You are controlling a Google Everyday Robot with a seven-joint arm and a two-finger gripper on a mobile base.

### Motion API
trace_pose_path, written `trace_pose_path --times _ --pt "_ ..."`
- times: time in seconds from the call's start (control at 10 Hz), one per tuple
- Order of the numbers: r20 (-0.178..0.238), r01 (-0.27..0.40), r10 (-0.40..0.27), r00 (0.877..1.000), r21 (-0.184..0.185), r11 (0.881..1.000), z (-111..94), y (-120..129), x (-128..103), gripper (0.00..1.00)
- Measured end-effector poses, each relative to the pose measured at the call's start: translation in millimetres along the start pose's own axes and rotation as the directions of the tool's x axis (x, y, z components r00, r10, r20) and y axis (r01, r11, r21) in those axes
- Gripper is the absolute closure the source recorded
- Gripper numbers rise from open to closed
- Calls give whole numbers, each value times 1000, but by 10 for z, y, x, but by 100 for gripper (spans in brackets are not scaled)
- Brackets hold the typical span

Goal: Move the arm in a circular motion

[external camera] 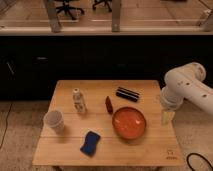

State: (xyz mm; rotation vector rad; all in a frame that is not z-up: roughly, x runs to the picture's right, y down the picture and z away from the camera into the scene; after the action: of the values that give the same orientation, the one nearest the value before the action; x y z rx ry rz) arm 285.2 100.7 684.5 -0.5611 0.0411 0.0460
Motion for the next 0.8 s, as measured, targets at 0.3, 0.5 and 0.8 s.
trace_pose_path --times 0.3,0.5,0.8 --pt "0 0 0 1000 0 1000 0 0 0 20" --pt "0 0 0 1000 0 1000 0 0 0 20" --pt "-4 20 -20 1000 1 1000 -6 60 -80 20"
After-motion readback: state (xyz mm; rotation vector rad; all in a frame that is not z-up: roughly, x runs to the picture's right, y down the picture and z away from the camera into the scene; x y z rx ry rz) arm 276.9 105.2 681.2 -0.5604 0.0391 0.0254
